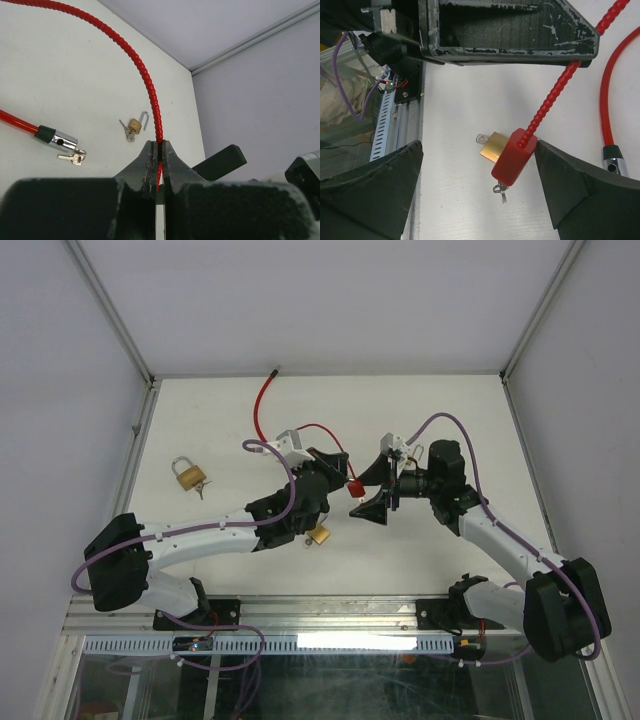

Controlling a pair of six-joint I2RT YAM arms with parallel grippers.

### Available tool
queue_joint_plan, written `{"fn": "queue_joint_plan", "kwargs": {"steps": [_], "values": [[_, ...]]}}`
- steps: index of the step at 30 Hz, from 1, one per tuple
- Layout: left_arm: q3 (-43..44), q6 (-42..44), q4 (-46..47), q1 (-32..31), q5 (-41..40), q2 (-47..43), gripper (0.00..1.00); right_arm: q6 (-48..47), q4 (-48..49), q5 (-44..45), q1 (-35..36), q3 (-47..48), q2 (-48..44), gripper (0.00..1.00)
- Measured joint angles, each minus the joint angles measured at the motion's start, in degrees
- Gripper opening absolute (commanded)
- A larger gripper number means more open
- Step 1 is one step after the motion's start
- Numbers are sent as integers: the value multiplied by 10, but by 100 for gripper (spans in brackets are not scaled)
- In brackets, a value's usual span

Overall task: Lock with the key
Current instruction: Pick up the lock from the center of the board.

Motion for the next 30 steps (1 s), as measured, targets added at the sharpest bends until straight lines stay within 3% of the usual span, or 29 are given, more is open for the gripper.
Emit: {"fn": "queue_joint_plan", "kwargs": {"steps": [16, 22, 30], "values": [[-9, 0, 5, -3, -7, -12, 0, 20, -53, 8, -77, 59, -4, 99], [-18, 1, 16, -3, -7, -29, 0, 99, -51, 69, -78, 59, 8, 85], [-20, 1, 24, -3, -7, -29, 0, 124, -51, 89, -72, 59, 13, 82]]}}
